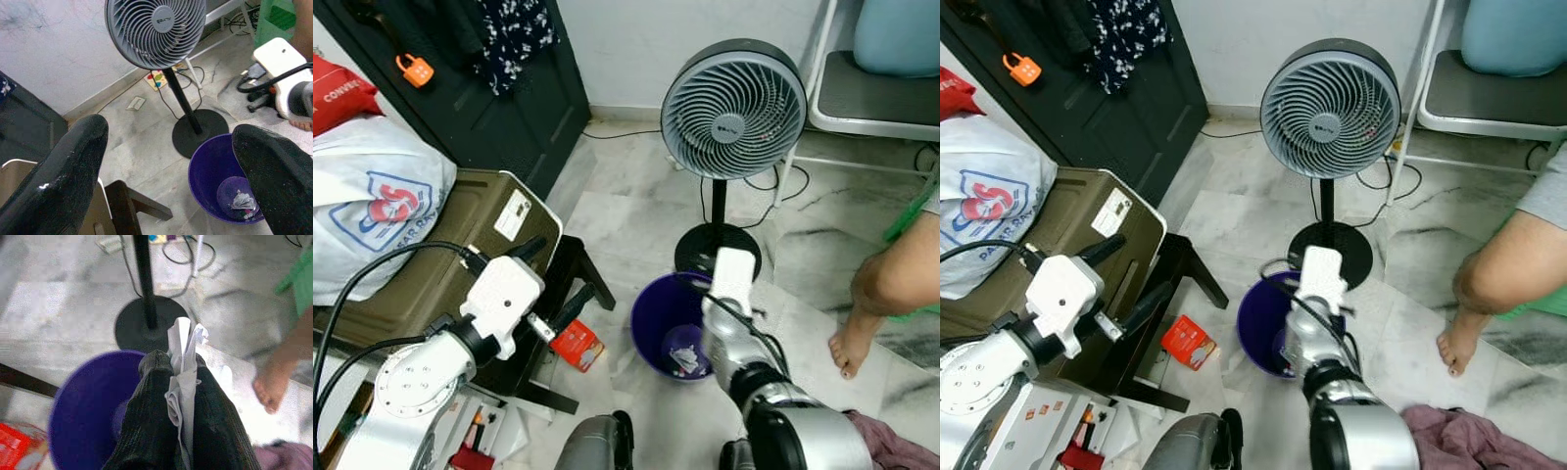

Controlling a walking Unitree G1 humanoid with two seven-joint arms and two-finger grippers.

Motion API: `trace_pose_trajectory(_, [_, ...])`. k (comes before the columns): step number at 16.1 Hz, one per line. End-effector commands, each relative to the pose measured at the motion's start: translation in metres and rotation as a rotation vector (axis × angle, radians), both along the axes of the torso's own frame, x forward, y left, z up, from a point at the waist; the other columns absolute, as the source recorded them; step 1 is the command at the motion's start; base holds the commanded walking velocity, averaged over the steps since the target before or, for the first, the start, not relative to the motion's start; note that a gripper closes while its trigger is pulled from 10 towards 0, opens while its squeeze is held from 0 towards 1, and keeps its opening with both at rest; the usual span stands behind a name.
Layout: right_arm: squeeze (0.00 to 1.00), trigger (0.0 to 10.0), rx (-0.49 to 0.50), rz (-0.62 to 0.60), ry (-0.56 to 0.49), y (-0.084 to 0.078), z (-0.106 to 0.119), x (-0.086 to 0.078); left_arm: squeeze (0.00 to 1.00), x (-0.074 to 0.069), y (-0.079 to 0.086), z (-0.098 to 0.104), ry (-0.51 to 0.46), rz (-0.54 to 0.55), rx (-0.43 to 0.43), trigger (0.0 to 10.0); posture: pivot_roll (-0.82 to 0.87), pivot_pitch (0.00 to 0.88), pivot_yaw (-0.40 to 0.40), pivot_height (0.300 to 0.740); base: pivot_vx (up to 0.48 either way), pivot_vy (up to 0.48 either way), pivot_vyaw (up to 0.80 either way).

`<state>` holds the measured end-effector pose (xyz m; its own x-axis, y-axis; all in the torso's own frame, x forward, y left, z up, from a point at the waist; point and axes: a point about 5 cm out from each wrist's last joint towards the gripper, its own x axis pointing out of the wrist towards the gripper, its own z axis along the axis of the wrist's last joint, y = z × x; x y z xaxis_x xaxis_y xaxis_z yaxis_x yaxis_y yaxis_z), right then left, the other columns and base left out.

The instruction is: Clean up the room

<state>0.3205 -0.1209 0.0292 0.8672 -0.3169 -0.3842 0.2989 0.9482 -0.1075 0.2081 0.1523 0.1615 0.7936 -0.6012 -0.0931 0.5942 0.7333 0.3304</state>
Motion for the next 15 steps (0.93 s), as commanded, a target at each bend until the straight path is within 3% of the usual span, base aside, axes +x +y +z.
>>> trace_pose_trajectory(1, [0.0,10.0,0.017,0.068,-0.014,0.023,0.004,0.001,0.0,0.0,0.004,-0.003,0.018,0.009,0.024,10.0,0.34,0.169,0.228,0.74,0.0,0.0,0.0])
trace_pose_trajectory(5, [0.0,10.0,0.044,0.143,-0.049,0.047,0.012,0.004,0.0,-0.002,0.003,-0.004,0.022,0.009,0.023,10.0,0.33,0.166,0.222,0.74,0.0,0.0,0.0])
trace_pose_trajectory(6, [0.09,10.0,0.047,0.143,-0.049,0.047,0.012,0.004,0.0,-0.002,0.003,-0.005,0.023,0.009,0.023,10.0,0.33,0.166,0.222,0.74,0.0,0.0,0.0])
trace_pose_trajectory(7, [0.09,10.0,0.061,0.146,-0.047,0.048,0.012,0.003,0.0,-0.002,0.002,-0.005,0.023,0.009,0.022,10.0,0.33,0.165,0.221,0.74,0.0,0.0,0.0])
trace_pose_trajectory(8, [0.98,10.0,0.058,0.142,-0.047,0.047,0.011,0.003,0.0,-0.002,0.002,-0.005,0.024,0.009,0.022,10.0,0.33,0.166,0.221,0.74,0.0,0.0,0.0])
trace_pose_trajectory(15, [1.0,10.0,0.063,0.129,-0.054,0.04,0.013,0.006,0.0,-0.001,0.002,-0.008,0.025,0.012,0.019,10.0,0.32,0.161,0.22,0.74,0.0,0.0,0.0])
